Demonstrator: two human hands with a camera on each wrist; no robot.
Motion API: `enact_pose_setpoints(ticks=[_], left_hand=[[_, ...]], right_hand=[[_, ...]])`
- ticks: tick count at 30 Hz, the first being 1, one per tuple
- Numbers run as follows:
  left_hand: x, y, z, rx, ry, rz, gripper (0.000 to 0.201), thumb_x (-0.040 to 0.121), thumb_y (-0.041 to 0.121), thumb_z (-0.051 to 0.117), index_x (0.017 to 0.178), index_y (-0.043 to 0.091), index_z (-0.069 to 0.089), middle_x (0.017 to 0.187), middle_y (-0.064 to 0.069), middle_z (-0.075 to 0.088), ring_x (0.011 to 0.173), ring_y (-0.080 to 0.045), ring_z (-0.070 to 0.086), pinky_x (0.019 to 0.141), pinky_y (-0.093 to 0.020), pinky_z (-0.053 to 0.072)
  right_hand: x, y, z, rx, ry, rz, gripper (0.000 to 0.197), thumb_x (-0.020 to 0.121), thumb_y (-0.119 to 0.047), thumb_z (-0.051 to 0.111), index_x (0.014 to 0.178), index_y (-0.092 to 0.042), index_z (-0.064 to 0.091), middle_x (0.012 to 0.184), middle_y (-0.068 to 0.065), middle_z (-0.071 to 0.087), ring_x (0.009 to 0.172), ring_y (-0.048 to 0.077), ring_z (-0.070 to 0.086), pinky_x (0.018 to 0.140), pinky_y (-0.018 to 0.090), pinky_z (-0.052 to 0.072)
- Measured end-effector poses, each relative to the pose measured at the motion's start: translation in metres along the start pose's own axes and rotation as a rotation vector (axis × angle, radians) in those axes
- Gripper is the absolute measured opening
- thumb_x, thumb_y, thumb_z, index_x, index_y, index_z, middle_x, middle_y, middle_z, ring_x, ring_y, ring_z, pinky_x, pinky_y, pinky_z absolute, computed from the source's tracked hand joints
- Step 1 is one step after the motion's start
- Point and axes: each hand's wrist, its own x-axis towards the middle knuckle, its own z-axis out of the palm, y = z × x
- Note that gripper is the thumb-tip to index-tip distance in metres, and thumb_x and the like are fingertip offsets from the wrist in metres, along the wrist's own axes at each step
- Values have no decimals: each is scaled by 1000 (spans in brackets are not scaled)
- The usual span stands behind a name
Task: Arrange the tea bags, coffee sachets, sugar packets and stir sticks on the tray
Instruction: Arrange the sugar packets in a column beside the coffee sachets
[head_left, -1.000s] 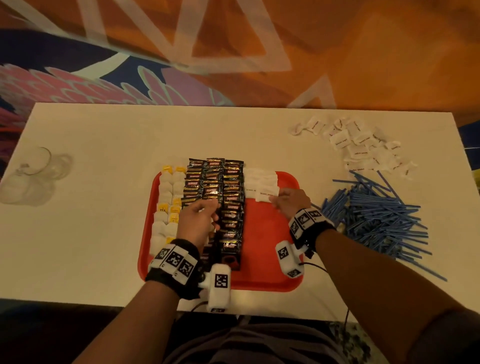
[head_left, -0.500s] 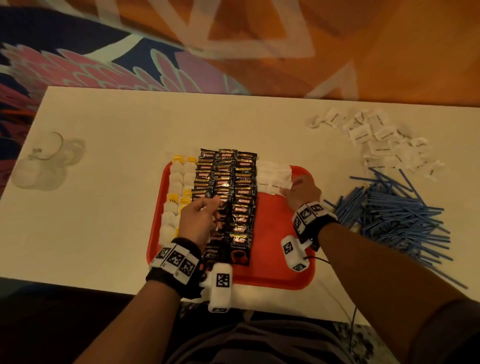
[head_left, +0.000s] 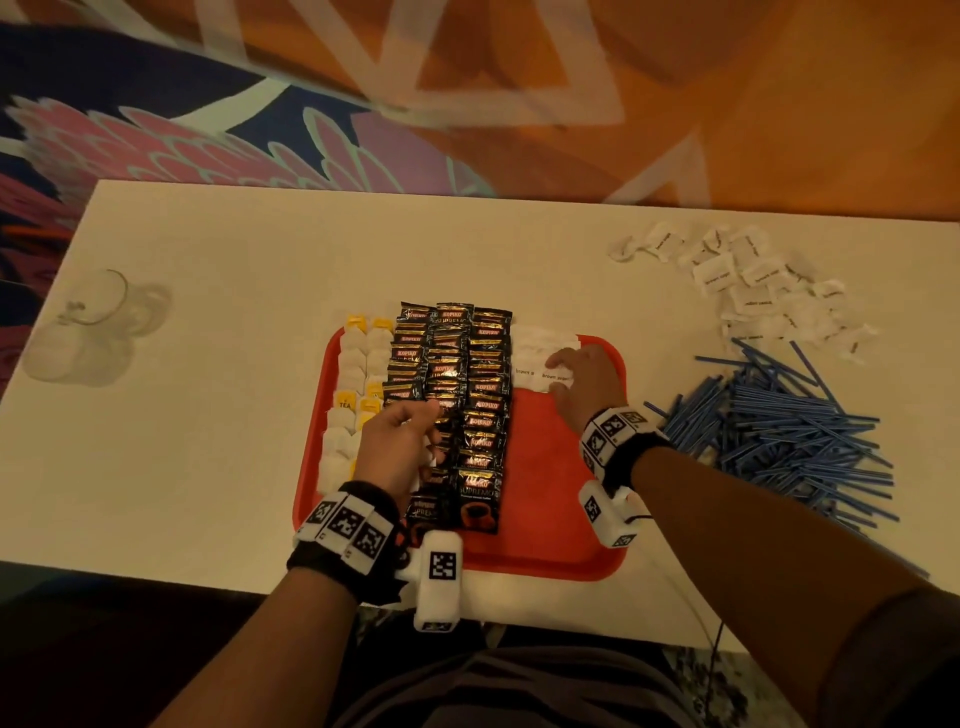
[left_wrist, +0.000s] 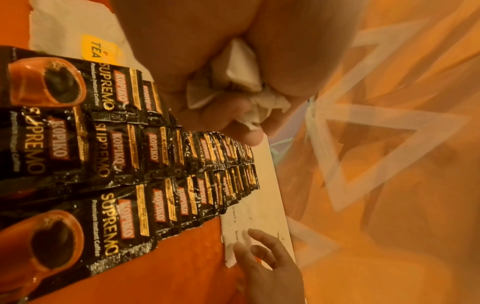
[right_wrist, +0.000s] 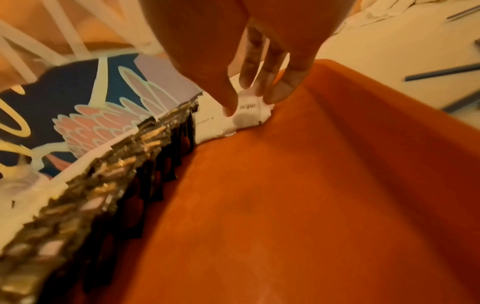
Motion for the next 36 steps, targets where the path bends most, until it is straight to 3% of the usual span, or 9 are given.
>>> enact_pose_setpoints(ticks=[5,11,18,21,24,27,31,34,36], left_hand=[[-1,9,17,-16,-88,7,20,99,29,58,89,12,61,72,0,58,54,-13,52,37,-22,35],[-10,33,46,-56,-246,58,34,103,36,49,96,7,64,77,-8,63,54,-14,53,38,-22,36],[-23,53,64,-22,-397,72,53,102,53,41,85,10,68,60,-9,62,44,-19,45,39,-22,32],[-28,59,70,2,-445,66,63,101,59,35,81,11,72,58,-14,61,39,-20,43,40,-22,30],[-37,65,76,55,-534,79,64,100,61,32,89,12,72,61,-17,63,40,-21,43,37,-20,30],[-41,68,78,53,-605,70,59,98,56,38,103,5,67,63,-19,64,44,-23,45,34,-20,32],[-44,72,76,-34,-639,42,55,102,44,42,124,-4,58,67,-17,65,35,-15,48,31,-17,33],[-48,73,71,-110,-582,4,38,102,33,50,119,0,59,80,-12,66,34,-9,49,28,-14,29],[-44,71,67,-124,-552,12,39,95,39,56,110,4,63,90,-11,69,35,-9,48,28,-15,28]], right_hand=[[-20,-30,-23,345,19,46,15,85,-17,71,98,-22,65,83,-9,62,74,5,59,61,15,42],[-59,-71,-49,560,-200,-144,13,76,-20,79,88,-26,75,77,-7,72,70,1,63,73,24,51],[-84,-81,-83,477,-124,-212,23,80,-10,75,90,-29,69,78,-12,68,69,3,64,72,17,52],[-92,-82,-97,435,-96,-190,20,81,-12,74,96,-25,71,79,-13,68,66,-3,62,72,12,49],[-95,-79,-107,305,-63,-172,19,83,-16,71,101,-22,72,81,-11,68,63,-16,56,66,1,37],[-97,-78,-114,243,-59,-154,11,84,-21,70,94,-20,73,84,-5,71,63,-16,54,62,0,33],[-99,-76,-115,298,52,-136,5,84,-19,70,82,-22,74,79,-10,68,74,-2,58,70,10,42],[-98,-69,-115,446,116,-65,17,83,-18,72,73,-31,71,78,-9,69,74,3,63,72,21,50],[-98,-67,-117,578,106,-20,21,82,-14,72,72,-33,72,80,-2,71,75,12,66,72,31,55]])
